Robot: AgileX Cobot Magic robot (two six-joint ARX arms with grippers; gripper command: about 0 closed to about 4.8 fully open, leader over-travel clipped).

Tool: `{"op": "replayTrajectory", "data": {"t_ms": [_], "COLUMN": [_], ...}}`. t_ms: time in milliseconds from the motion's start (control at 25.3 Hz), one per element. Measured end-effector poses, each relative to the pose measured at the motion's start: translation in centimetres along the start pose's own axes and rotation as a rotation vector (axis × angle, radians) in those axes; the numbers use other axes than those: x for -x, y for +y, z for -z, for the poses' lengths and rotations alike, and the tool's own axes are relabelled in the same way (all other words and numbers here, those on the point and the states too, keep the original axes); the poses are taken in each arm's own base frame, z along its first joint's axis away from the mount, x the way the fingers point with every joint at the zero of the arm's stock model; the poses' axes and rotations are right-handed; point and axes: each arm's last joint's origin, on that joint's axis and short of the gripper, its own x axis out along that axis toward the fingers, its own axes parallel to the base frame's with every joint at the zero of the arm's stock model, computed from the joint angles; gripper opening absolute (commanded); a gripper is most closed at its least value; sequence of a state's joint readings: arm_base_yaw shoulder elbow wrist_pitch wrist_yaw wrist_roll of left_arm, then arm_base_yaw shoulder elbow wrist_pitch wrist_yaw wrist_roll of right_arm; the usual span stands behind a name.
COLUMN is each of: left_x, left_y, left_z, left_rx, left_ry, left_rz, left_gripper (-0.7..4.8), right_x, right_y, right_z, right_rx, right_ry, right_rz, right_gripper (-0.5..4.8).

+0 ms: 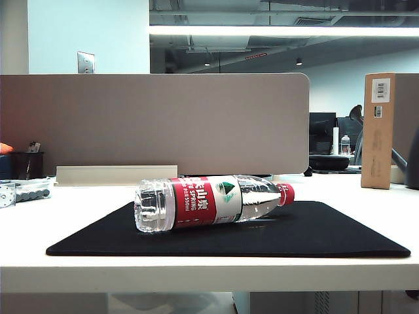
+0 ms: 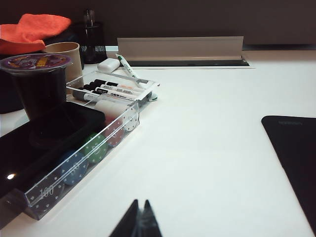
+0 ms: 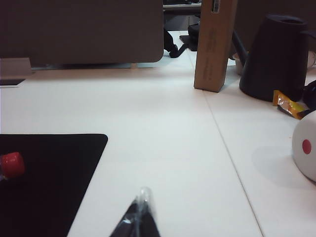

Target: Stand the plastic bottle up on the black mouse pad.

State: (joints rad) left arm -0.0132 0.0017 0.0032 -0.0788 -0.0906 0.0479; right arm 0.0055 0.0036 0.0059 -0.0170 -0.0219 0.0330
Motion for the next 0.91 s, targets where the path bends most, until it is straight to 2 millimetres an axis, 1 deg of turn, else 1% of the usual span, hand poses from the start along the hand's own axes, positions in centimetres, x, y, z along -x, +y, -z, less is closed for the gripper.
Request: {"op": "replayTrajectory", "data": {"t_ms": [356, 395, 514, 593, 790, 909], "left_x": [0.0, 0.0, 0.0, 0.2, 0.5, 0.6], "left_y": [0.0, 0.0, -0.4, -0.6, -0.7, -0.7], "left_z": [0.0, 0.0, -0.5, -1.4, -2.7, -3.1], "left_rx": [0.000, 0.021, 0.190, 0.313, 0.387, 0.466], "left_ry": [0.000, -0.001, -0.044, -0.115, -0.228, -0.253], "left_rz": [0.000, 0.016, 0.142, 0.259, 0.349, 0.374], "left_gripper": [-0.04, -0.04, -0.04, -0.04, -0.03, -0.05], "right_x": [0.0, 0.0, 0.0, -0.1, -0.3, -0.2], "right_y": [0.1, 0.1, 0.4, 1.1, 2.9, 3.8], "right_z": [0.1, 0.1, 0.1, 0.2, 1.0, 1.5], "right_rx": [0.000, 0.000, 0.001, 0.002, 0.018, 0.034], "right_ry": [0.009, 0.009, 0.010, 0.022, 0.126, 0.180], "right_rz": [-0.007, -0.007, -0.043, -0.115, -0.277, -0.366], "right_gripper": [-0.01, -0.01, -0.01, -0.01, -0.01, -0.01]}}
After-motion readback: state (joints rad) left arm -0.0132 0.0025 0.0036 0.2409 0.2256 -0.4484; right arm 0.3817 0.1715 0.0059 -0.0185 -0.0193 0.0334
